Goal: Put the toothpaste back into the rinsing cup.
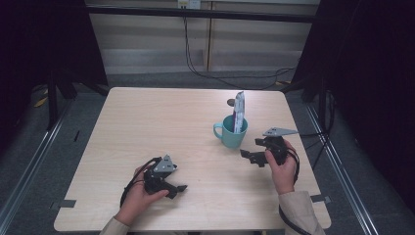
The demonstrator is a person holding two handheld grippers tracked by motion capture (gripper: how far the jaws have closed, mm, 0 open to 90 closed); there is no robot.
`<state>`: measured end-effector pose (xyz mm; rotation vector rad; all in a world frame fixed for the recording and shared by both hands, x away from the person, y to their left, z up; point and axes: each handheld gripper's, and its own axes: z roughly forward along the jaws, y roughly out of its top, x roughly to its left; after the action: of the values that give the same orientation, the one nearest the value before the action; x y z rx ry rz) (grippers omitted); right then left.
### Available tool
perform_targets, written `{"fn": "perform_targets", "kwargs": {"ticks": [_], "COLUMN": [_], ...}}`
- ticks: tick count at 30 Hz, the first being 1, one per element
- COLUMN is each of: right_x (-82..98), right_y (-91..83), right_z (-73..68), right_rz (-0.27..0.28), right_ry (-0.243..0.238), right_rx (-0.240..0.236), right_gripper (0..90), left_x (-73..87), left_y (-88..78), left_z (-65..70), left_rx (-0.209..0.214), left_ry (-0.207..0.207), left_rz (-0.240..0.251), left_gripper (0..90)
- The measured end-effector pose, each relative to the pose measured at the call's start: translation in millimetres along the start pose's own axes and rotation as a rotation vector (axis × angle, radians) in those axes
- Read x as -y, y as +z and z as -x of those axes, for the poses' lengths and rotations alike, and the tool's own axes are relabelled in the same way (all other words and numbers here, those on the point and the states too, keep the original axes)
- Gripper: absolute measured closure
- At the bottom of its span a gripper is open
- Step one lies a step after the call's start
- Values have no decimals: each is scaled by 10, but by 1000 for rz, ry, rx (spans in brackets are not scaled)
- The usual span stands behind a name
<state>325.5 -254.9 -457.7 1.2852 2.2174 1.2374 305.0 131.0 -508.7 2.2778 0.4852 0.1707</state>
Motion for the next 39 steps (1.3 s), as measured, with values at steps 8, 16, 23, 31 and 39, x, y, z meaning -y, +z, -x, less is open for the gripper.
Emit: {"fn": "perform_targets", "kwargs": {"ticks": [8,16,23,31,39], "right_x": [103,221,323,400,483], "right_y": [-13,-18,-17,-24,-6], "right_z": [-3,-18,-45,-70,-79], "right_rz": [-19,-47,-66,-83,-98], "right_ry": [-11,-27,-31,-46,-56], "right_rx": [6,13,-1,4,8], "right_gripper": [153,153,153,154,153], "left_x": [0,0,0,0,0], "left_y": [0,0,0,0,0], "left_z": [0,0,0,0,0], "left_rx": [0,-1,0,0,0], "left_ry": [0,0,0,0,-1], "left_rz": [0,0,0,0,0], "left_gripper": [159,159,159,159,159]}}
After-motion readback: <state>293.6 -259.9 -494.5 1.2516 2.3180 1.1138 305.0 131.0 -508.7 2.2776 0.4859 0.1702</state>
